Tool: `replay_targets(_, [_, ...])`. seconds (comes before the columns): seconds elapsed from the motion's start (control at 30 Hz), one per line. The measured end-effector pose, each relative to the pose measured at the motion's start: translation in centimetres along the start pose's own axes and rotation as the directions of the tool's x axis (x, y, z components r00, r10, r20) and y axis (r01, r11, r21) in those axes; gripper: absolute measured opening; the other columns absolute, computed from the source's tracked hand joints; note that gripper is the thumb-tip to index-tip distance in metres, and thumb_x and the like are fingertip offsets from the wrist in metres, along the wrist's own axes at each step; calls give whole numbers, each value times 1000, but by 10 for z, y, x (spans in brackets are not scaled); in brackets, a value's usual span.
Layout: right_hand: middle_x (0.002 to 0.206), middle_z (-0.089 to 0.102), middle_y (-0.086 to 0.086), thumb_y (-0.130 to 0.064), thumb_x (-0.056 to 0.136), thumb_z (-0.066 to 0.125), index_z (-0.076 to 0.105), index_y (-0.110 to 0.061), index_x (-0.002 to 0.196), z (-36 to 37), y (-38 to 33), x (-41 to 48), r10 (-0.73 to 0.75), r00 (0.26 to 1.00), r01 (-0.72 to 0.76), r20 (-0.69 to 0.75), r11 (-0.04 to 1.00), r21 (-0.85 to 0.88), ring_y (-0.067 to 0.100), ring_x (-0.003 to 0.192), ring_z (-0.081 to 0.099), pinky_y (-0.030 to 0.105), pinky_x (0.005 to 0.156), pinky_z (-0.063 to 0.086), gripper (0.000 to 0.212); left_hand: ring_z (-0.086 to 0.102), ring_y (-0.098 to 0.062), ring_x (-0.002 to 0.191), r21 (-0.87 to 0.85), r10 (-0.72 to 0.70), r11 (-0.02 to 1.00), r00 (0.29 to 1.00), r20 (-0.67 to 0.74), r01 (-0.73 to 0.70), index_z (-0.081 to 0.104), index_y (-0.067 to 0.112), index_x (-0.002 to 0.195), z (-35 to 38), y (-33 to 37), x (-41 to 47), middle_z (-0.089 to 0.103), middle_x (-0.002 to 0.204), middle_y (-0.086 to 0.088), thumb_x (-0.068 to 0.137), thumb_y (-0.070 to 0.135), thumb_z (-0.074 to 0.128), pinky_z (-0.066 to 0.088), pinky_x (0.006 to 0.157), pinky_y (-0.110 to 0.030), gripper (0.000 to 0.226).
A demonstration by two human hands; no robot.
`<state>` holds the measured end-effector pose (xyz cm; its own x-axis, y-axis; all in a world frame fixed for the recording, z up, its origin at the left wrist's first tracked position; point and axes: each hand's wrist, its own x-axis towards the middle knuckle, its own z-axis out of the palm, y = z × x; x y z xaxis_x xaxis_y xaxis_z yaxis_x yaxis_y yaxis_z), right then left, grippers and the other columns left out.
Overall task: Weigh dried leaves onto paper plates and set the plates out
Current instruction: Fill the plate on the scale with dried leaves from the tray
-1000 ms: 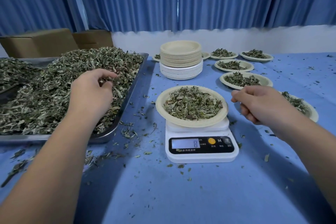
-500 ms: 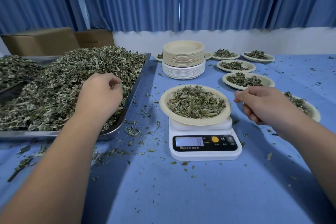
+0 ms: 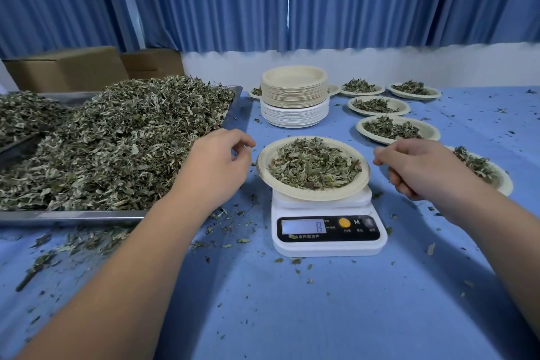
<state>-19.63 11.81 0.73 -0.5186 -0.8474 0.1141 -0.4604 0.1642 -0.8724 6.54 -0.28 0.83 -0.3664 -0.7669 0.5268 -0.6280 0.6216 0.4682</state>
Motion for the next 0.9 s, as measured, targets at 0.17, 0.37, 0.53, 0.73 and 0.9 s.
replay_targets(0.17, [49, 50, -3, -36, 94, 57, 66, -11, 83, 0, 1, 0, -4, 1000, 4, 2, 1000, -1, 13, 39, 40, 24, 40, 35, 28, 55, -8, 69, -37, -17, 999, 1000, 23, 17, 67, 23, 105, 3, 3, -2, 60, 86, 12, 95, 19, 52, 45, 63, -19, 18])
replay_targets(0.37, [47, 50, -4, -37, 94, 57, 66, -12, 81, 0, 2, 1, -4, 1000, 4, 1, 1000, -4, 13, 39, 40, 25, 42, 35, 29, 58, -22, 65, -35, -27, 999, 998, 56, 29, 66, 24, 106, 5, 3, -4, 59, 84, 13, 95, 20, 51, 49, 62, -33, 18])
replay_targets(0.53, [46, 50, -5, -36, 93, 57, 66, -12, 81, 1, 3, 2, -3, 1000, 3, 1, 1000, 1, 12, 39, 40, 24, 41, 35, 28, 52, -8, 60, -66, -34, 997, 998, 50, 38, 67, 25, 105, 5, 2, -4, 57, 79, 14, 95, 21, 53, 39, 56, -15, 17])
replay_targets(0.73, [47, 52, -4, -35, 92, 58, 67, -13, 79, 1, 3, 3, -14, 1000, 14, -7, 1000, -5, 12, 39, 42, 25, 44, 36, 27, 53, -4, 75, -163, 17, 987, 999, 48, -9, 69, 25, 101, -1, 10, -1, 60, 86, 11, 94, 18, 57, 38, 65, -6, 16])
replay_targets(0.9, [45, 52, -5, -33, 93, 57, 66, -12, 78, 3, -1, 0, -34, 999, 34, -7, 999, -4, 13, 39, 42, 26, 45, 36, 27, 51, 5, 63, -298, 36, 955, 997, 68, -14, 70, 31, 95, -6, 22, 10, 59, 71, 21, 94, 20, 58, 37, 57, -6, 16])
